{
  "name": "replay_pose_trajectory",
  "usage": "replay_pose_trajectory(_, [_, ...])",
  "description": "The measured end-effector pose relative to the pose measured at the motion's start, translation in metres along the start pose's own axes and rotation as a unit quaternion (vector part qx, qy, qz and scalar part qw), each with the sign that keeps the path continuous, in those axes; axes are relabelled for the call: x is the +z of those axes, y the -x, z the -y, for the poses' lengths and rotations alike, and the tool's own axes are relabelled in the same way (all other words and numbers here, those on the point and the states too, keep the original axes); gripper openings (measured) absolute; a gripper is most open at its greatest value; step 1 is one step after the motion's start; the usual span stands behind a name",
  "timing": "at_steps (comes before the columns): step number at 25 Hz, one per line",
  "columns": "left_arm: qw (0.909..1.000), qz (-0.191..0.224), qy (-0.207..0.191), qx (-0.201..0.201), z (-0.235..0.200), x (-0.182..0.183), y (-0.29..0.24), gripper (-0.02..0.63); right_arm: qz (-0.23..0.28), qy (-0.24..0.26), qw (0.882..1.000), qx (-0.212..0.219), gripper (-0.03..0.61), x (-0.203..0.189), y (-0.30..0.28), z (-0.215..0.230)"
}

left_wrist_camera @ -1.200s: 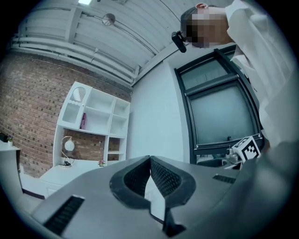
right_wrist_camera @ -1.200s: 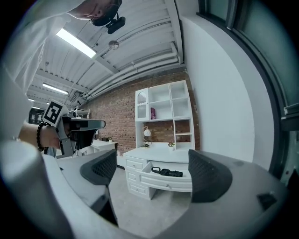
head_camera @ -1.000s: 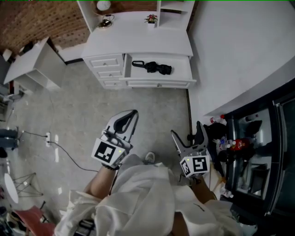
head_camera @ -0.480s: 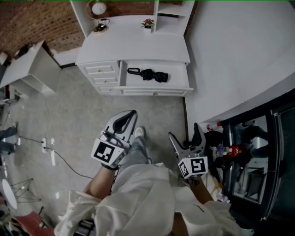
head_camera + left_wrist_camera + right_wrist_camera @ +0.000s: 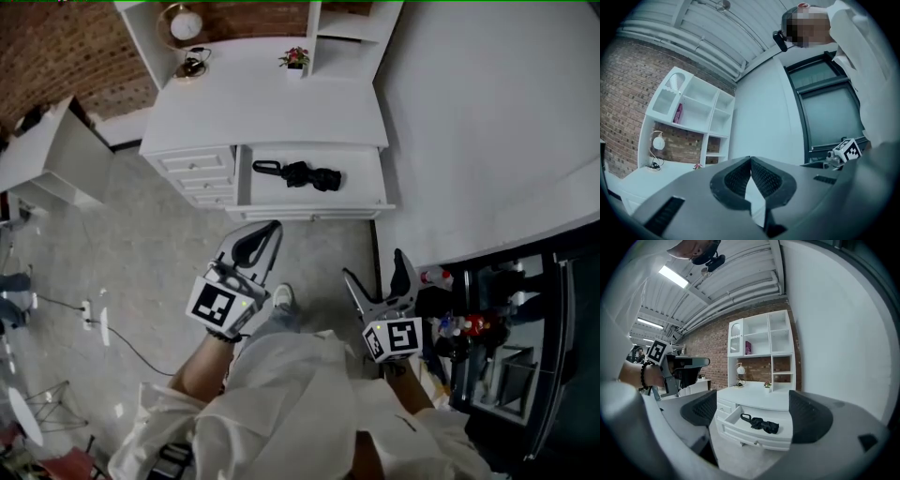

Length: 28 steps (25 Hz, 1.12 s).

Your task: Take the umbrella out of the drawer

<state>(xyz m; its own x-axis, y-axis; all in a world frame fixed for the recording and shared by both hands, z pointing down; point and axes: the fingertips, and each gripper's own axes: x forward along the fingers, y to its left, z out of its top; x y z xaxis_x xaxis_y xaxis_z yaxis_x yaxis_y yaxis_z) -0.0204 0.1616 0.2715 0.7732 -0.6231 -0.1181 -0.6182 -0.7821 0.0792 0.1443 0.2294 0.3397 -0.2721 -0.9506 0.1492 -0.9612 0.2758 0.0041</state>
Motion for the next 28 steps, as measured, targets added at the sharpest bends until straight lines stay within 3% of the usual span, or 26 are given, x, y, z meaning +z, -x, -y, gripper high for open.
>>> replay_pose_trajectory(14, [0.9994,-0.018,0.019,-0.024,-0.105,-0.017,-0.066,0.026,-0.013,0.002,1.0,-0.019,0.474,0.012,-0.119,0.017])
replay_pose_trajectory(18, [0.9994,-0.014,0.016,-0.028,-0.121,-0.018,-0.079,0.026,-0.03,0.002,0.999,-0.013,0.474,0.008,-0.136,0.021])
replay_pose_trajectory(21, [0.9986,-0.045,0.018,-0.019,-0.134,-0.034,-0.09,0.026,-0.039,0.005,0.999,-0.012,0.474,0.004,-0.151,0.031])
replay_pose_trajectory(26, [0.9989,-0.027,0.028,-0.027,-0.144,-0.036,-0.121,0.026,-0.048,0.008,0.999,0.006,0.474,0.0,-0.183,0.05])
replay_pose_trajectory(28, [0.9986,-0.038,0.031,-0.021,-0.152,-0.041,-0.136,0.026,-0.053,0.011,0.998,0.016,0.474,-0.002,-0.2,0.06])
